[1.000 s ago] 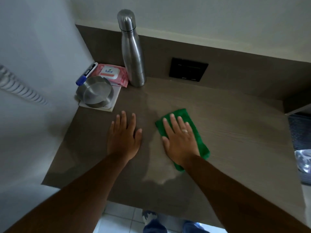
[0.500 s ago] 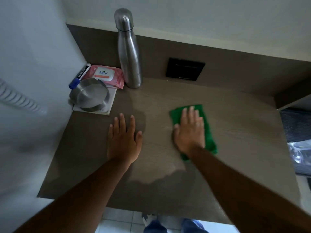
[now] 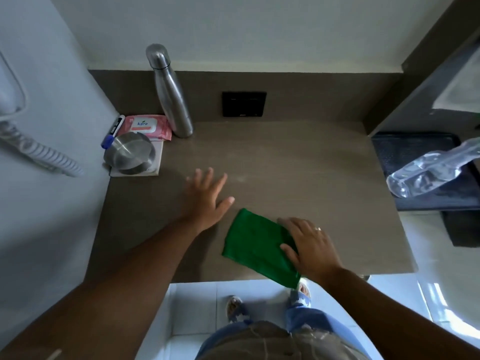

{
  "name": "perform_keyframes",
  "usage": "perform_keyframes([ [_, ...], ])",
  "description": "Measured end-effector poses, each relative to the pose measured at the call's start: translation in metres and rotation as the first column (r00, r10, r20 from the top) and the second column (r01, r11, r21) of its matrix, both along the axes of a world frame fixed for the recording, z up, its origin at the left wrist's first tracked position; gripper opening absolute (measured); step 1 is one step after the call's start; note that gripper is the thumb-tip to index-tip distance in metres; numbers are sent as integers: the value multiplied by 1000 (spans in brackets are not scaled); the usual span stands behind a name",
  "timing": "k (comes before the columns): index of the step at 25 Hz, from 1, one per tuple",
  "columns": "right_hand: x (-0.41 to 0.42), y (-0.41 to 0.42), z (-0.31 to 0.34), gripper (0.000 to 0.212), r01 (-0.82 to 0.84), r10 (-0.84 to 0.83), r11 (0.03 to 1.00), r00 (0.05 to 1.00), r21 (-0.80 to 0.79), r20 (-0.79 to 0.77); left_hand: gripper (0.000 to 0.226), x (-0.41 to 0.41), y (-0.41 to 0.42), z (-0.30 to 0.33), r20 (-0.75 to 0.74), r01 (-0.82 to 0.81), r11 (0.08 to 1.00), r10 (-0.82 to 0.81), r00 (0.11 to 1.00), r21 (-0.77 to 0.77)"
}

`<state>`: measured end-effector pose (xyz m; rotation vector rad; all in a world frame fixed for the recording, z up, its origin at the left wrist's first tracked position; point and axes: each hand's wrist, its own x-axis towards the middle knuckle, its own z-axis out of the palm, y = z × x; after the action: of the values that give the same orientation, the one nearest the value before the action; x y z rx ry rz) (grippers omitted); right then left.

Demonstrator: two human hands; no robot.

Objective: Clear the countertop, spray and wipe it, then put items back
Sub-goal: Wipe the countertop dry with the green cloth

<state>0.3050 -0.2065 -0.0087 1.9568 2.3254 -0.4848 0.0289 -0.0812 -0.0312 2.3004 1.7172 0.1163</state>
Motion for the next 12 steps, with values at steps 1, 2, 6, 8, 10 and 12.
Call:
perform_keyframes([
  [1,3,2,3,59,74,-73,995,997,-63,16,68,14,-3,5,1,174,985,-174,985,14],
  [2,4,6,6,58,125,-122,985,992,-123,25,65,26,-5,9,-36,332,943,-331,943,6],
  [6,11,28,14,48,183,-209,906,978,-382,-26,43,51,-4,20,-172,536,833,-553,815,-136],
  [8,22,32,14,43,168,-298,806,944,-567,-144,26,55,-4,28,-43,441,877,-456,889,-193],
  [10,40,25,18,35,136,-523,677,780,-723,-343,21,61,-6,41,185,316,899,-269,945,-305],
  [12,71,16,24,18,127,-721,613,491,-780,-488,20,83,-8,57,400,235,874,-52,915,-425],
])
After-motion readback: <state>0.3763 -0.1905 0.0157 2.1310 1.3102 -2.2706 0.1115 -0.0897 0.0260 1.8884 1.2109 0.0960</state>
